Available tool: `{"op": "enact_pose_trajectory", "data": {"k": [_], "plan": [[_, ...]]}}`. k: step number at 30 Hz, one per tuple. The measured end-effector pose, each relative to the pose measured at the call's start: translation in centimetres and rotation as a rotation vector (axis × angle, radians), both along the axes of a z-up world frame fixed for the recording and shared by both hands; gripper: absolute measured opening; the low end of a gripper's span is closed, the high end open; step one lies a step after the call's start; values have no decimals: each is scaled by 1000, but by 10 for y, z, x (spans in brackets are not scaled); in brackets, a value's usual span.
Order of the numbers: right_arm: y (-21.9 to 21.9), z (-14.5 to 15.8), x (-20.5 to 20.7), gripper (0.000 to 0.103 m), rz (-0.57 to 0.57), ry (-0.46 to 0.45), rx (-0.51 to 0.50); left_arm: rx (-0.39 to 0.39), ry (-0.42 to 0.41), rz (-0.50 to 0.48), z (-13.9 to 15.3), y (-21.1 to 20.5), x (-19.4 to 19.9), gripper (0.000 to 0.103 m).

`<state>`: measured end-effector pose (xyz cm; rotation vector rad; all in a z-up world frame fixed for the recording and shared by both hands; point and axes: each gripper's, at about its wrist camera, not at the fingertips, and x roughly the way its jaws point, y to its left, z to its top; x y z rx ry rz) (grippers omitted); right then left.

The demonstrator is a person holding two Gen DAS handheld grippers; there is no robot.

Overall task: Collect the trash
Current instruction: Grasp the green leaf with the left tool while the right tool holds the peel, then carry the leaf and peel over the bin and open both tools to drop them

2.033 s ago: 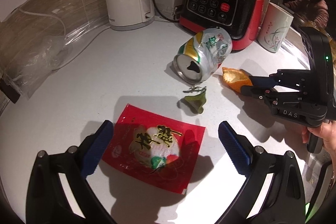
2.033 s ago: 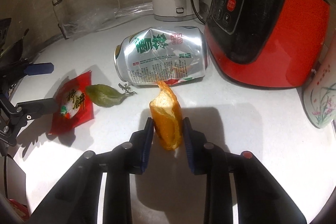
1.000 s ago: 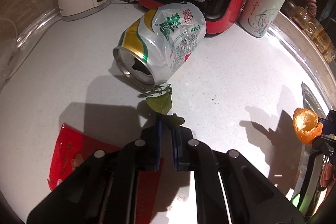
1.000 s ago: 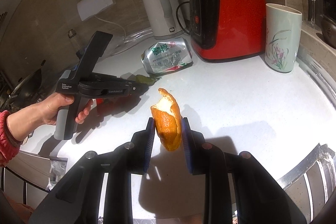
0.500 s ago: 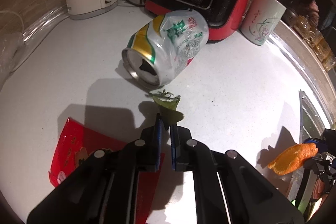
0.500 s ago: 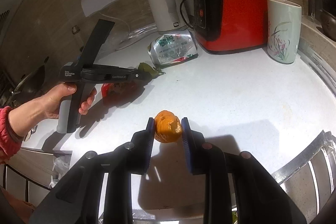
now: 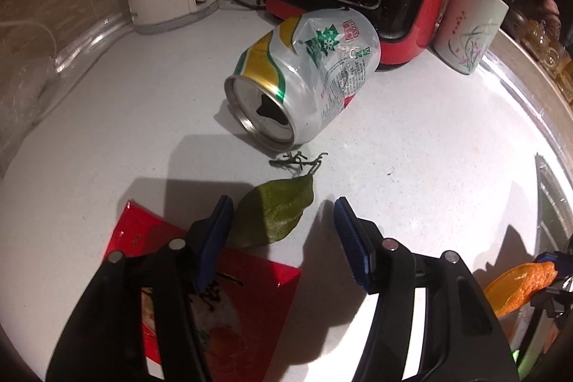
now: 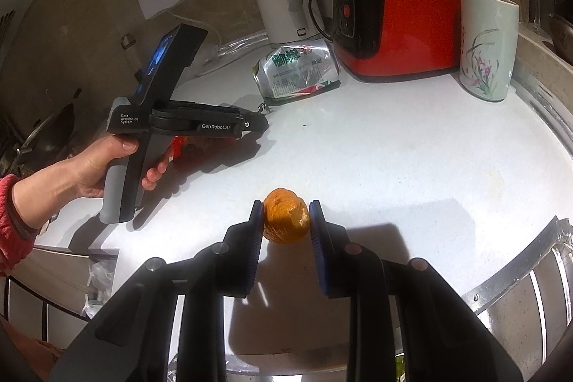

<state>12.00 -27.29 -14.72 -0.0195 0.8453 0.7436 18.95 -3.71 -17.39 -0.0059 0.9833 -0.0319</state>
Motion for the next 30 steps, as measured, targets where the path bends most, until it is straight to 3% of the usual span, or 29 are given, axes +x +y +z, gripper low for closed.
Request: {"op": "enact_pose_trajectory", "data": {"k": [1, 3, 6, 16, 17, 30], "plan": [[0, -1, 0, 26, 0, 3, -2, 8, -4, -4, 0, -1, 1, 48], [0, -2, 1, 26, 0, 7, -3, -7, -5, -19, 2, -2, 2, 26], [1, -2, 1, 26, -1, 7, -6, -45, 0, -30, 5, 0, 4, 14], [2, -1, 1, 26, -4, 8, -5, -64, -26, -74, 8, -4, -15, 5], [2, 0, 0, 26, -3, 7, -5, -68, -32, -75, 11, -3, -19, 0], [20, 24, -28, 25, 2, -35, -3, -113, -81, -110, 38, 5, -75, 0]]}}
